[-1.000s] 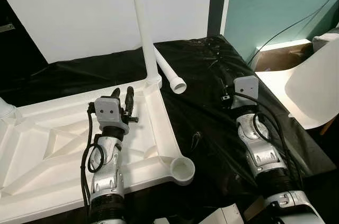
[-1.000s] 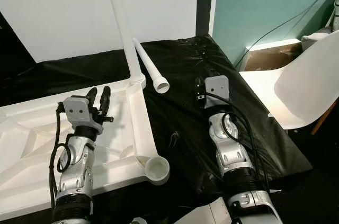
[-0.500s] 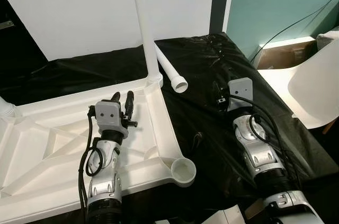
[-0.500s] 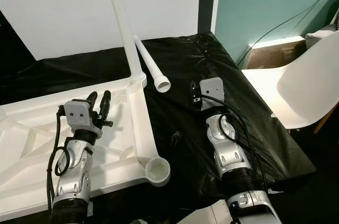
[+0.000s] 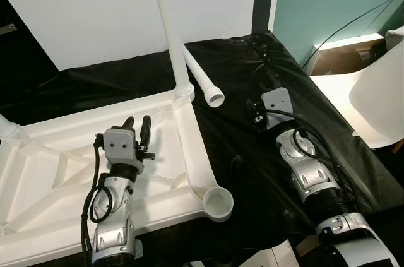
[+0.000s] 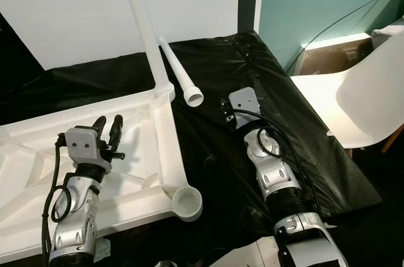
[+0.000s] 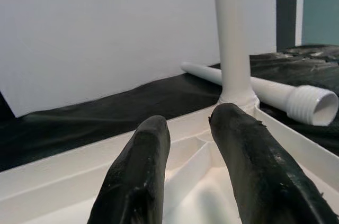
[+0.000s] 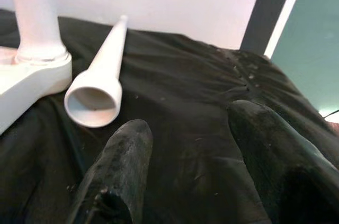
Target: Building children table
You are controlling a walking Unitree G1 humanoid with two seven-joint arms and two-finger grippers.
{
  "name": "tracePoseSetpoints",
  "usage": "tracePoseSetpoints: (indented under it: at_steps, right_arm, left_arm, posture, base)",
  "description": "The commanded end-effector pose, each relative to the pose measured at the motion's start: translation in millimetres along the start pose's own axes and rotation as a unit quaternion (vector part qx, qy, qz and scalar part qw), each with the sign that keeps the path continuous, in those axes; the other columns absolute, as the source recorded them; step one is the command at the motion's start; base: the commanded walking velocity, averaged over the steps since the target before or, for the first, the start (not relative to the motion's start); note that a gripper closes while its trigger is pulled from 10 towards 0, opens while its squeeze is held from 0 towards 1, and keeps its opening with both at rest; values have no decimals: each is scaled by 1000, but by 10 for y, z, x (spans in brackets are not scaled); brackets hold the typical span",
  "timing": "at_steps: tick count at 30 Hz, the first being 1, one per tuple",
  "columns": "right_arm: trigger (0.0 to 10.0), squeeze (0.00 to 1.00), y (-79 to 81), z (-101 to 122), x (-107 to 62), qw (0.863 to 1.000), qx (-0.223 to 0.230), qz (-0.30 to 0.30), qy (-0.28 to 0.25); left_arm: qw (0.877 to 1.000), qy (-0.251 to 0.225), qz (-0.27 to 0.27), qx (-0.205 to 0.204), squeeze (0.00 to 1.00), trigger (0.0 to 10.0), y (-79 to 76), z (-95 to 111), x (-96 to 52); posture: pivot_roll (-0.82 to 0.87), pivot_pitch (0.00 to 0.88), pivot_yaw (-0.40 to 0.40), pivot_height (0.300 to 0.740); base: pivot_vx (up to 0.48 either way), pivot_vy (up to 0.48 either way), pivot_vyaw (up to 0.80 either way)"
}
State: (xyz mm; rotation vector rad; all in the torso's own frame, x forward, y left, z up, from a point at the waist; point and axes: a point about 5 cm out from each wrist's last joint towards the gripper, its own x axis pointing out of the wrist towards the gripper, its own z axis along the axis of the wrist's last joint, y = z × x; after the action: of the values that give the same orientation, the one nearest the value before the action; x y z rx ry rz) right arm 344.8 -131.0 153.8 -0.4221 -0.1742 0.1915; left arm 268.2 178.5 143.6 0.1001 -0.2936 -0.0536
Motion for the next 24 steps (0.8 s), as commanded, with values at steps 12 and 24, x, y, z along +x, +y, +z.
tracePoseSetpoints:
  at_steps: [12, 24]
  right_arm:
    - [10000, 0, -77, 0, 245, 996, -70, 55, 1]
    - [10000, 0, -11, 98, 388, 991, -73, 114, -15]
  left_arm:
    - [998, 28, 62, 13, 0, 10000, 143, 49, -297]
    - [995, 40, 88, 28, 0, 10000, 232, 144, -501]
  posture:
    - [114, 156, 89, 740]
    - [186, 187, 68, 740]
  base:
    - [0, 0, 0]
    - [0, 0, 0]
